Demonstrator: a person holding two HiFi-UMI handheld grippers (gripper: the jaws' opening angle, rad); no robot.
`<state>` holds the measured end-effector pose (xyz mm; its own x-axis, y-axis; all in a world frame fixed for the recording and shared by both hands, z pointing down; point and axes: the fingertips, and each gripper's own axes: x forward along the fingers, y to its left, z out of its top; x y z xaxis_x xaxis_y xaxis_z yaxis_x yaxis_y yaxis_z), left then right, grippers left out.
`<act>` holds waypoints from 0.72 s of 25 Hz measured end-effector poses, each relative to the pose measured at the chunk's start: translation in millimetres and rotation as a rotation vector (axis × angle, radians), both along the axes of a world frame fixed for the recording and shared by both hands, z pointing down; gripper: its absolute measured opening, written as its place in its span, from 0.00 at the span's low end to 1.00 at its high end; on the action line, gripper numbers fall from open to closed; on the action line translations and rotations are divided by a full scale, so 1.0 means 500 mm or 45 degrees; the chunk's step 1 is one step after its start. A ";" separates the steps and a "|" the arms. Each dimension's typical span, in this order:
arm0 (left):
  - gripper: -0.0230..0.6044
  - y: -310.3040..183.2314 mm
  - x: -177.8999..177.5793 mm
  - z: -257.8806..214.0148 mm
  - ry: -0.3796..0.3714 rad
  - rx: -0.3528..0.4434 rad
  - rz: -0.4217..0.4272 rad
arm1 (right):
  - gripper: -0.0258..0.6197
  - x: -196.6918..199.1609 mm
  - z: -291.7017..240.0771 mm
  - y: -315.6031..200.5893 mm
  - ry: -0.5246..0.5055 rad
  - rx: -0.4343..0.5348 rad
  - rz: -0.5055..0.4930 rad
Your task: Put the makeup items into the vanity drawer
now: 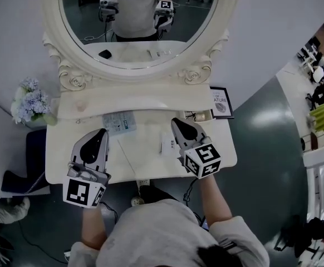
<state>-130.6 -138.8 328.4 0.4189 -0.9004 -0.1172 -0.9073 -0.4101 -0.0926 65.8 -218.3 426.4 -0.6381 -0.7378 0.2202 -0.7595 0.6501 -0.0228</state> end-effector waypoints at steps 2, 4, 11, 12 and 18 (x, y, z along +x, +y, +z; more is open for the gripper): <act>0.06 0.009 -0.002 -0.005 -0.006 0.003 -0.007 | 0.08 -0.010 -0.022 0.013 -0.017 0.031 -0.012; 0.06 0.016 -0.004 -0.009 -0.011 0.007 -0.013 | 0.08 -0.020 -0.042 0.026 -0.024 0.063 -0.026; 0.06 0.041 -0.009 -0.028 -0.017 0.028 -0.036 | 0.08 -0.047 -0.104 0.070 -0.052 0.154 -0.075; 0.06 0.044 -0.009 -0.030 -0.019 0.030 -0.040 | 0.08 -0.049 -0.113 0.075 -0.057 0.165 -0.080; 0.06 0.063 -0.007 -0.046 -0.019 0.050 -0.056 | 0.08 -0.048 -0.155 0.103 -0.084 0.227 -0.101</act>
